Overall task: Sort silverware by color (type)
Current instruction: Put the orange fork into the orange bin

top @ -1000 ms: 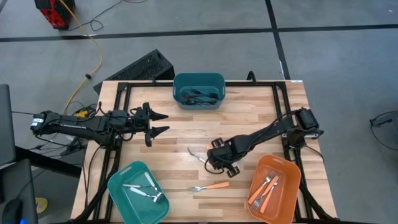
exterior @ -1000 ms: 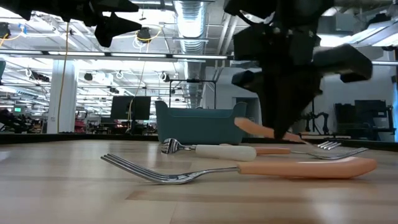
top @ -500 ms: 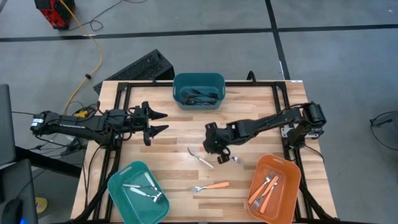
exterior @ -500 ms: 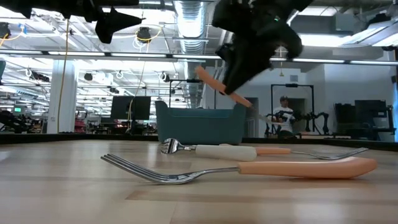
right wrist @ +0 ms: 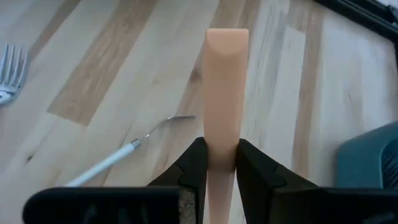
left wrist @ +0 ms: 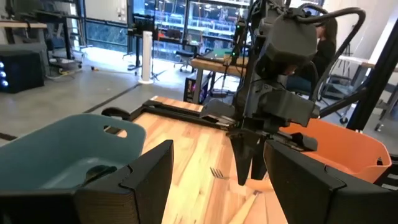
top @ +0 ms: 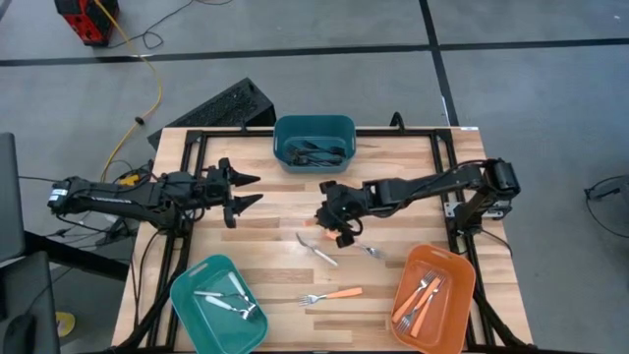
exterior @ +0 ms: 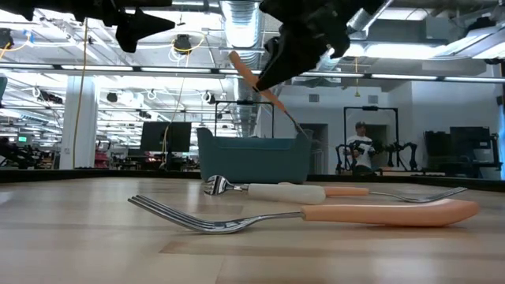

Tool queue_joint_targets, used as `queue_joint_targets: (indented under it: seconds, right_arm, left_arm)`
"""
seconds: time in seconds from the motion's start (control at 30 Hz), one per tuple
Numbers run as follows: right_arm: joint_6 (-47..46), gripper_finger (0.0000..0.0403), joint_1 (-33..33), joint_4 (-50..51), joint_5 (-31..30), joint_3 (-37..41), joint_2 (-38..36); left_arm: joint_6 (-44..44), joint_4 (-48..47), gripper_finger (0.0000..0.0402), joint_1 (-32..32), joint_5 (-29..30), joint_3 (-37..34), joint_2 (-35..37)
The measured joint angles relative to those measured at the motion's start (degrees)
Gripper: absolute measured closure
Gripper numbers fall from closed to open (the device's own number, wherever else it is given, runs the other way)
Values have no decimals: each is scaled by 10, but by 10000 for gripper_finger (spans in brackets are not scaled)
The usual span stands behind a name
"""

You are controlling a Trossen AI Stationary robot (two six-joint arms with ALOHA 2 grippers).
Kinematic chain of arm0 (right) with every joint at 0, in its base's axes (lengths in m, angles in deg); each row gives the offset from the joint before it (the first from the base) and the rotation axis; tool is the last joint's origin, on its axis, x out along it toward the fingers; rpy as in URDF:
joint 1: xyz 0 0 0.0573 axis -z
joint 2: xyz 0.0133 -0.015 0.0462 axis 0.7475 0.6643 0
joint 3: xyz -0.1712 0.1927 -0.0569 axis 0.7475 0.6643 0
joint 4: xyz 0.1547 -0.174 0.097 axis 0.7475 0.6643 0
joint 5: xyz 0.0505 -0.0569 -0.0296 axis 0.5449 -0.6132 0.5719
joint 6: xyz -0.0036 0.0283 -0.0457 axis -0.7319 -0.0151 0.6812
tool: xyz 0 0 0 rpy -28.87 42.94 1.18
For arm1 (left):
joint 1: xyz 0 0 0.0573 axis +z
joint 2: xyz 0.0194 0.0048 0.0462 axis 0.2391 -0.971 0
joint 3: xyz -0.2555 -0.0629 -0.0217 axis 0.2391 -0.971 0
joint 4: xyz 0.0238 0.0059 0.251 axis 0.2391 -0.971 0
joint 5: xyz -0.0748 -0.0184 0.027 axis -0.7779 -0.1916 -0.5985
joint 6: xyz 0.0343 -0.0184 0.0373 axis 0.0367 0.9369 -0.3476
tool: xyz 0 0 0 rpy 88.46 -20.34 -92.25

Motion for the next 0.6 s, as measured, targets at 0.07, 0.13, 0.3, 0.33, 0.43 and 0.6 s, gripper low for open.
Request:
queue_joint_targets:
  seconds: [0.07, 0.13, 0.3, 0.33, 0.43, 0.6]
  right_arm:
    - [12, 313, 4, -25, 3, 1, 0]
    - [22, 313, 12, -60, 15, 1, 1]
    - [20, 312, 29, -108, 26, 0, 0]
    - [16, 312, 31, -117, 26, 0, 0]
    - [5, 312, 38, -129, 26, 0, 0]
    - [-69, 312, 29, -156, 17, 1, 4]
  left_arm:
    - [-7, -4, 167, 0, 0, 0, 5]
    - [-10, -1, 167, 0, 0, 0, 7]
    - [-9, -17, 167, 0, 0, 0, 12]
    - [-6, -21, 167, 0, 0, 0, 13]
    - [-4, -23, 167, 0, 0, 0, 14]
    - [8, -27, 167, 0, 0, 0, 14]
